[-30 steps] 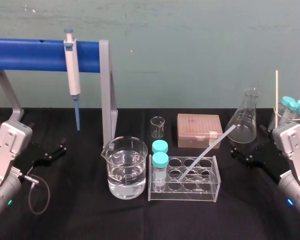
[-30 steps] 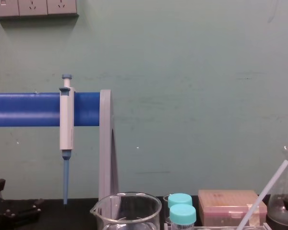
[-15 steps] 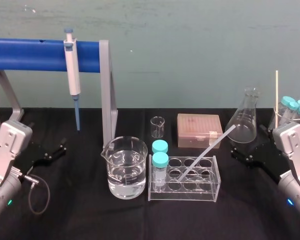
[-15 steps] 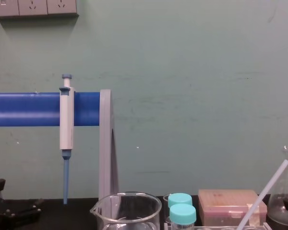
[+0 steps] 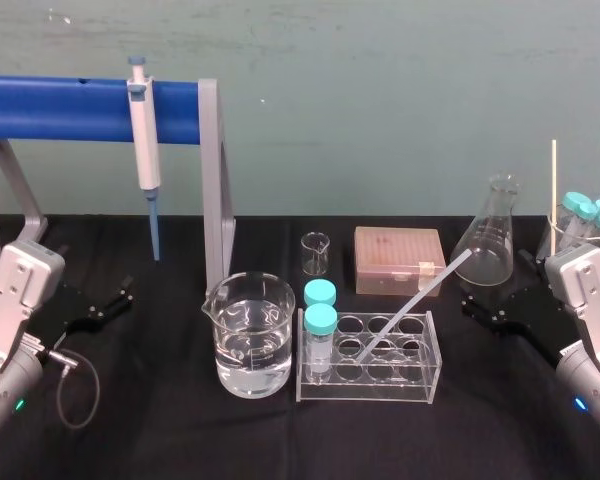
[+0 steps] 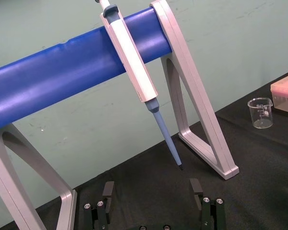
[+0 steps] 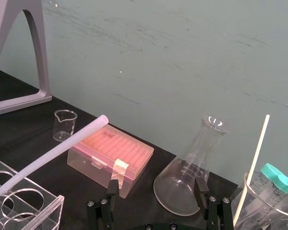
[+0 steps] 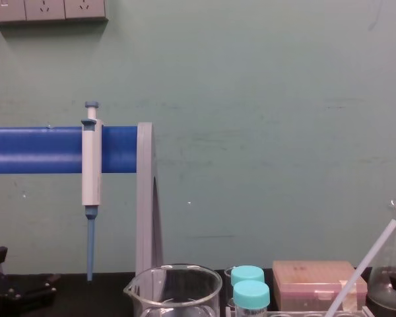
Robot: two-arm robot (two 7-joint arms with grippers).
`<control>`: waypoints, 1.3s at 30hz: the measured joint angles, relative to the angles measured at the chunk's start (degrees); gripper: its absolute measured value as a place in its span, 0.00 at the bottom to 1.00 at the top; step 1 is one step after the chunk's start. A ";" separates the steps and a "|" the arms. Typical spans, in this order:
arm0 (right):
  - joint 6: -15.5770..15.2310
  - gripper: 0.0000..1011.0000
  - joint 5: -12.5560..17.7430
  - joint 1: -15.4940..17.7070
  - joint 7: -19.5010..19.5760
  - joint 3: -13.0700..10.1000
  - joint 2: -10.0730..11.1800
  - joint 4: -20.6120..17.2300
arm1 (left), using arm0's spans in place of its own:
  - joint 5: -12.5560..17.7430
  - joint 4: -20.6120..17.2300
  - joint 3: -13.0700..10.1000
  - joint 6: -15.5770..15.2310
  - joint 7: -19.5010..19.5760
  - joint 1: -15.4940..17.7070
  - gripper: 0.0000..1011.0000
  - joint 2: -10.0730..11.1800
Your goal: Pick up the stirring rod with one hand, then place it down.
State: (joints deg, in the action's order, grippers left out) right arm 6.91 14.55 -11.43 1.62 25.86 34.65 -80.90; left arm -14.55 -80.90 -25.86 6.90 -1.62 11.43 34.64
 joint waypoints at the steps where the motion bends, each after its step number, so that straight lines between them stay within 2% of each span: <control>1: 0.00 0.99 0.00 0.00 0.00 0.00 0.00 0.00 | 0.00 0.00 0.00 0.00 0.00 0.00 0.99 0.00; 5: 0.01 0.99 -0.01 0.00 -0.09 -0.10 -0.05 0.00 | 0.00 0.00 0.00 0.00 0.00 0.00 0.99 0.00; 15: -0.79 0.99 2.09 1.55 -2.80 -2.92 0.31 -1.92 | 0.00 0.00 0.00 0.00 0.00 0.00 0.99 0.00; 23: -6.30 0.99 8.26 5.54 -6.49 -6.97 2.21 -6.92 | 0.00 0.00 0.00 0.00 0.00 0.00 0.99 0.00; 27: -8.92 0.99 12.91 7.63 -10.06 -9.26 3.12 -9.28 | 0.00 0.00 0.00 0.00 0.00 0.00 0.99 0.00; 28: -8.92 0.99 12.91 7.63 -10.06 -9.26 3.12 -9.28 | 0.00 0.00 0.00 0.00 0.00 0.00 0.99 0.00; 29: -10.54 0.99 15.39 8.68 -12.20 -10.35 3.66 -10.46 | 0.00 0.00 0.00 0.00 0.00 0.00 0.99 0.00; 30: -10.54 0.99 15.39 8.68 -12.20 -10.35 3.66 -10.46 | 0.00 0.00 0.00 0.00 0.00 0.00 0.99 0.00; 33: -13.32 0.99 18.67 10.36 -15.49 -11.73 4.75 -12.15 | 0.00 0.00 0.00 0.00 0.00 0.00 0.99 0.00; 39: -16.19 0.99 21.19 12.50 -19.21 -12.95 6.23 -14.16 | 0.00 0.00 0.00 0.00 0.00 0.00 0.99 0.00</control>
State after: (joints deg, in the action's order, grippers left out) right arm -9.28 35.74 1.06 -17.59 12.91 40.87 -95.06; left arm -14.55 -80.90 -25.86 6.91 -1.62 11.43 34.64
